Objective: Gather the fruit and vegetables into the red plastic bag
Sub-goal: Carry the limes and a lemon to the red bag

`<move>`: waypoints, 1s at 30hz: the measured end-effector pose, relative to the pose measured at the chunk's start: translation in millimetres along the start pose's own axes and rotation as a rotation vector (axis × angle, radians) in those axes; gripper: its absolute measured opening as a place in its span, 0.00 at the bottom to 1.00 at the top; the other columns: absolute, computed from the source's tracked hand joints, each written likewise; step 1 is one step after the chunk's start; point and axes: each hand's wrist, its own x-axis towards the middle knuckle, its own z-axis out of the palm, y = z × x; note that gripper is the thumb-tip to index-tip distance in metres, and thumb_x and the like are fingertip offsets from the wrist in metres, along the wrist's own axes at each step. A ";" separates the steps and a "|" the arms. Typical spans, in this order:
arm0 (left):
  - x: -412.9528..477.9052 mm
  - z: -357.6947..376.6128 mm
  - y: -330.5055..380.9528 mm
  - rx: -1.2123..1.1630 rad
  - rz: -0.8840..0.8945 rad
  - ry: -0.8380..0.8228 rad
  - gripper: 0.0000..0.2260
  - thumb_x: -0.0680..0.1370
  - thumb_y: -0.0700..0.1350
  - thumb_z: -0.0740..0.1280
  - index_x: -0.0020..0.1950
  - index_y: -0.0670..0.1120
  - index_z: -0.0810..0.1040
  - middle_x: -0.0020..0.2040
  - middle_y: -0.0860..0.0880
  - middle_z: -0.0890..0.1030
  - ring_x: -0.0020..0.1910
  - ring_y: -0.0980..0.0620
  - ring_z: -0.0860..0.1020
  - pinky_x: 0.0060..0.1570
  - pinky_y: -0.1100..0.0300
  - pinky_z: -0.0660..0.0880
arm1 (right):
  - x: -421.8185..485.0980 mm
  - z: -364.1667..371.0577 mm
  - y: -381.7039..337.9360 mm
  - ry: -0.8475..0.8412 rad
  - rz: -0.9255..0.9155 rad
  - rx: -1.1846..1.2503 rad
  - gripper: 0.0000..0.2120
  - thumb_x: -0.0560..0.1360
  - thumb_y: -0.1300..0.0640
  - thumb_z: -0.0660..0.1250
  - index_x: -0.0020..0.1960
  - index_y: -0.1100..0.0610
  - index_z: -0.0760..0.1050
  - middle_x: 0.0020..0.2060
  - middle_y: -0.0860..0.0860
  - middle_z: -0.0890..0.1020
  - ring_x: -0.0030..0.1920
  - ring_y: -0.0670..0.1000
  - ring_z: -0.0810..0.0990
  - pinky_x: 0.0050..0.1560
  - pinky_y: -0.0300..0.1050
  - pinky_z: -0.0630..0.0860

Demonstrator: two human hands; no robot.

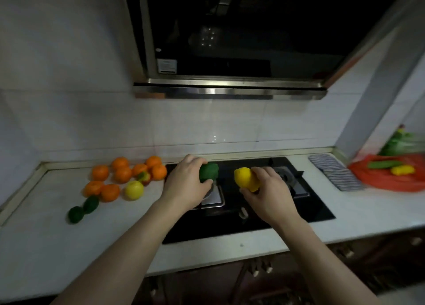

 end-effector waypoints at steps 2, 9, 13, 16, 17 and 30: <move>5.0 19.1 28.3 -0.016 0.023 -0.015 0.21 0.73 0.51 0.72 0.64 0.49 0.74 0.59 0.52 0.73 0.57 0.51 0.74 0.53 0.55 0.73 | -6.1 -16.9 29.3 0.009 0.026 -0.017 0.24 0.70 0.48 0.72 0.62 0.55 0.72 0.56 0.51 0.76 0.53 0.54 0.75 0.49 0.42 0.70; 20.6 81.0 113.8 -0.076 0.103 -0.104 0.22 0.74 0.53 0.70 0.66 0.50 0.73 0.63 0.52 0.74 0.60 0.51 0.73 0.57 0.56 0.72 | -33.9 -68.6 113.6 0.065 0.149 -0.094 0.22 0.69 0.49 0.73 0.59 0.56 0.74 0.51 0.53 0.77 0.50 0.56 0.76 0.46 0.43 0.69; 33.3 110.9 157.1 -0.112 0.164 -0.158 0.22 0.74 0.52 0.70 0.66 0.50 0.73 0.61 0.52 0.75 0.59 0.51 0.73 0.56 0.57 0.72 | -49.2 -91.4 153.1 0.087 0.243 -0.135 0.23 0.68 0.49 0.73 0.60 0.56 0.74 0.51 0.53 0.77 0.51 0.56 0.75 0.47 0.46 0.69; 43.9 131.5 184.3 -0.141 0.220 -0.192 0.21 0.73 0.52 0.71 0.65 0.50 0.73 0.59 0.52 0.75 0.57 0.52 0.74 0.53 0.60 0.70 | -57.0 -104.8 179.8 0.113 0.305 -0.158 0.27 0.69 0.48 0.73 0.63 0.56 0.72 0.53 0.52 0.76 0.53 0.55 0.75 0.50 0.45 0.70; 47.9 138.1 191.9 -0.150 0.236 -0.206 0.21 0.73 0.52 0.71 0.65 0.50 0.73 0.59 0.53 0.75 0.56 0.52 0.74 0.53 0.59 0.71 | -59.0 -108.2 187.5 0.120 0.324 -0.161 0.28 0.69 0.47 0.73 0.65 0.55 0.71 0.54 0.52 0.76 0.54 0.55 0.75 0.51 0.45 0.69; 136.8 235.6 264.3 -0.234 0.384 -0.350 0.19 0.73 0.55 0.69 0.61 0.52 0.74 0.57 0.54 0.75 0.52 0.51 0.76 0.52 0.52 0.76 | -32.0 -130.2 285.1 0.179 0.538 -0.250 0.25 0.69 0.45 0.72 0.63 0.52 0.72 0.56 0.48 0.75 0.52 0.51 0.74 0.47 0.42 0.67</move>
